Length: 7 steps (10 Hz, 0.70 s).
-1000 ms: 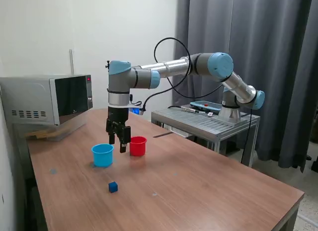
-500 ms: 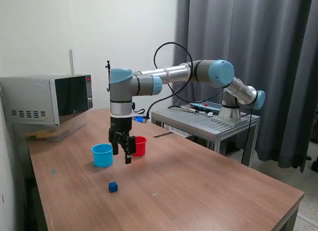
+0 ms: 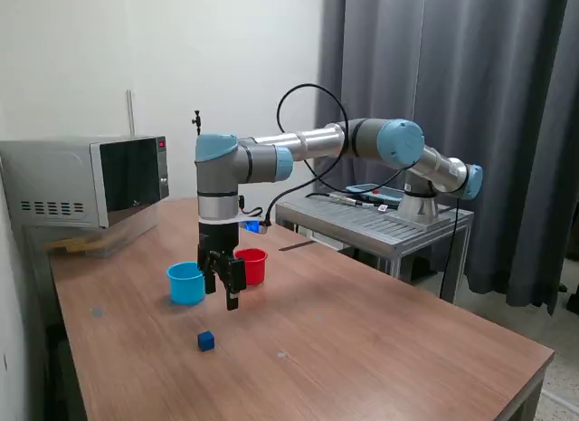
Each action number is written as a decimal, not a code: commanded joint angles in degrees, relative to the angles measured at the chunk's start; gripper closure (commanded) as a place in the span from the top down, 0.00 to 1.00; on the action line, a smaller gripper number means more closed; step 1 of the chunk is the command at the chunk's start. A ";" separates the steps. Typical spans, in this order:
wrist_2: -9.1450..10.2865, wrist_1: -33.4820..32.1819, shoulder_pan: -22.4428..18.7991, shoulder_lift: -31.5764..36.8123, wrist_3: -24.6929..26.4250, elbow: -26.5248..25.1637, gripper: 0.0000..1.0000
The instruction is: Place red objects in the red bin, and blue objects in the blue bin.
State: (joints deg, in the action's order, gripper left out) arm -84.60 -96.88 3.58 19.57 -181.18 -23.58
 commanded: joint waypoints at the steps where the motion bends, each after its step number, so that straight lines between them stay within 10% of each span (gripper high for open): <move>1: 0.05 -0.06 -0.06 -1.46 2.31 1.16 1.00; 7: -0.04 -0.68 -0.41 -2.52 1.62 1.34 1.00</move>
State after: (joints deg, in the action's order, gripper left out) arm -84.63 -97.42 3.20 17.24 -179.35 -22.28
